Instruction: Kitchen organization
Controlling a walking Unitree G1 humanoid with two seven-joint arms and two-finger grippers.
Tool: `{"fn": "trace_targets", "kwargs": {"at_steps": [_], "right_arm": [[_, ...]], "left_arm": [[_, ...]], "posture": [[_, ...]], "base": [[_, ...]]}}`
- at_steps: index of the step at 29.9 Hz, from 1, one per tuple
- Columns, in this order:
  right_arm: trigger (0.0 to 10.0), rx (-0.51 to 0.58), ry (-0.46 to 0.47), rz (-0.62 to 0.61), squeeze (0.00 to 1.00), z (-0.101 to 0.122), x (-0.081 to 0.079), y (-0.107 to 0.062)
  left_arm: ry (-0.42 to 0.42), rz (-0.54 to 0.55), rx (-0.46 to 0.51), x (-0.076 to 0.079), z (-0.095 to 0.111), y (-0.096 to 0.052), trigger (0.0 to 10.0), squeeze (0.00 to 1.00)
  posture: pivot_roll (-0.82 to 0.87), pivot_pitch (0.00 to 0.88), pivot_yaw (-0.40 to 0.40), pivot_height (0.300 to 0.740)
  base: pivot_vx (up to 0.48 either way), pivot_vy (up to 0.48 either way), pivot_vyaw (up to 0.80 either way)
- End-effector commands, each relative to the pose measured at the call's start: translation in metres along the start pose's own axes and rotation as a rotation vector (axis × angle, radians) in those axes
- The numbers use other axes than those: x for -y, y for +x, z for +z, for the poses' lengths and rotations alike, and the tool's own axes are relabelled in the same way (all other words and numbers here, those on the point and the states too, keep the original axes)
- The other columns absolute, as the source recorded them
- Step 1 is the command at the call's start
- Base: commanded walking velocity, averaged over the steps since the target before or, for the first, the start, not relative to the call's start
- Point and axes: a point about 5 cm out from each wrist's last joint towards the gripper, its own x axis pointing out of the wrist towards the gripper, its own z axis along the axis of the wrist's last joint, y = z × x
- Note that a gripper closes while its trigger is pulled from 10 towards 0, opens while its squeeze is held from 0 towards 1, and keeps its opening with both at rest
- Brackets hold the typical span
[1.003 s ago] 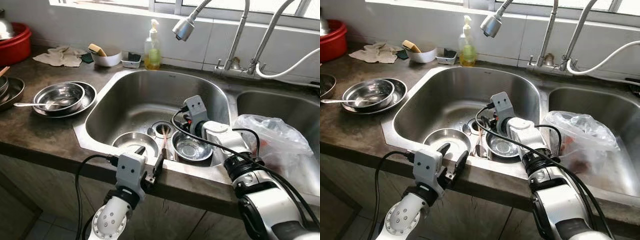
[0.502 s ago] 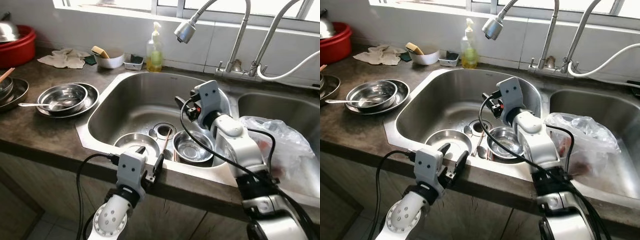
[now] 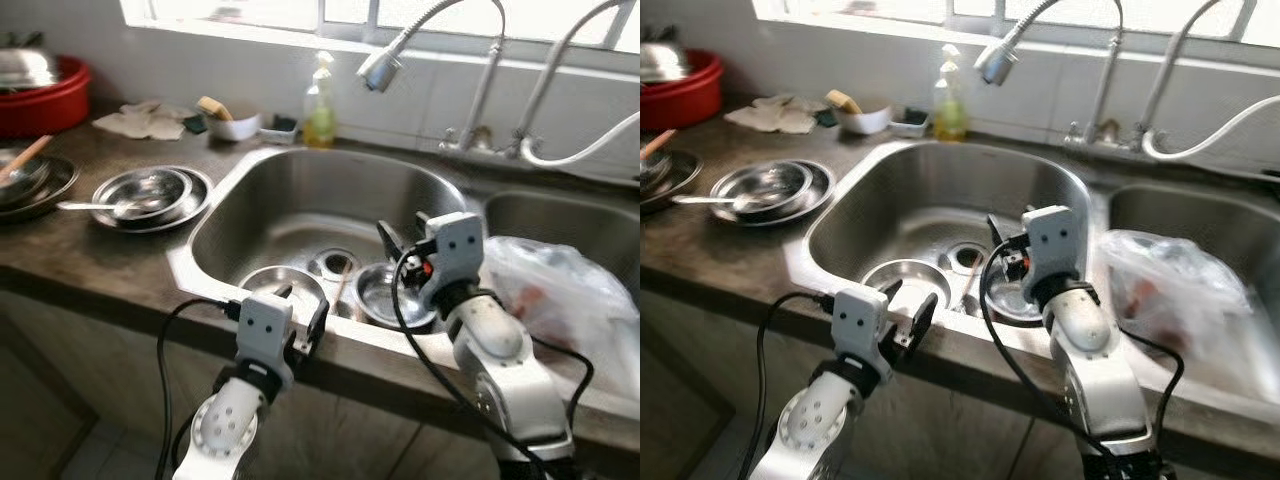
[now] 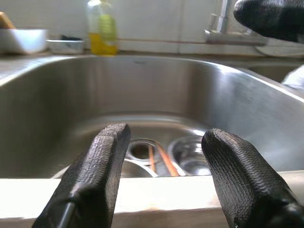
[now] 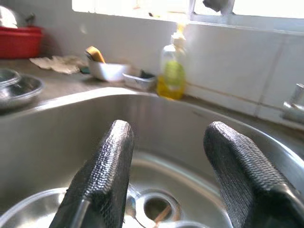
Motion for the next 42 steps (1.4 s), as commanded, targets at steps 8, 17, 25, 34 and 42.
{"fn": "trace_targets", "kwargs": {"at_steps": [8, 17, 25, 34, 42], "right_arm": [[10.0, -0.003, 0.025, -0.011, 0.0, 0.0034, -0.0049, -0.0027], [10.0, -0.015, 0.043, -0.008, 0.0, 0.0027, -0.0083, -0.0023], [10.0, -0.03, 0.059, -0.009, 0.0, 0.0003, -0.0098, -0.0008], [10.0, -0.05, 0.052, -0.011, 0.0, -0.0045, -0.008, -0.0003], [10.0, -0.054, 0.059, -0.017, 0.0, -0.0057, -0.0071, -0.0003]], "left_arm": [[0.015, 0.018, -0.003, -0.0038, -0.0021, -0.0007, 10.0, 0.0], [0.015, 0.017, 0.003, -0.0031, -0.0005, -0.0004, 10.0, 0.0], [0.034, 0.045, -0.009, -0.0067, -0.0017, 0.0001, 10.0, 0.0], [0.015, 0.056, -0.009, -0.007, -0.0017, 0.0013, 10.0, 0.0], [0.028, 0.062, -0.015, -0.0088, -0.0029, 0.0006, 10.0, 0.0]], "posture": [[0.09, 0.015, -0.059, 0.74], [0.09, 0.024, -0.056, 0.74], [0.09, 0.028, -0.059, 0.74], [0.09, 0.033, -0.058, 0.74], [0.09, 0.033, -0.056, 0.74]], "base": [[0.0, 0.355, 0.8], [0.0, 0.0, 0.8], [0.0, 0.0, 0.5], [0.145, 0.0, 0.0], [0.0, 0.072, 0.0]]}}
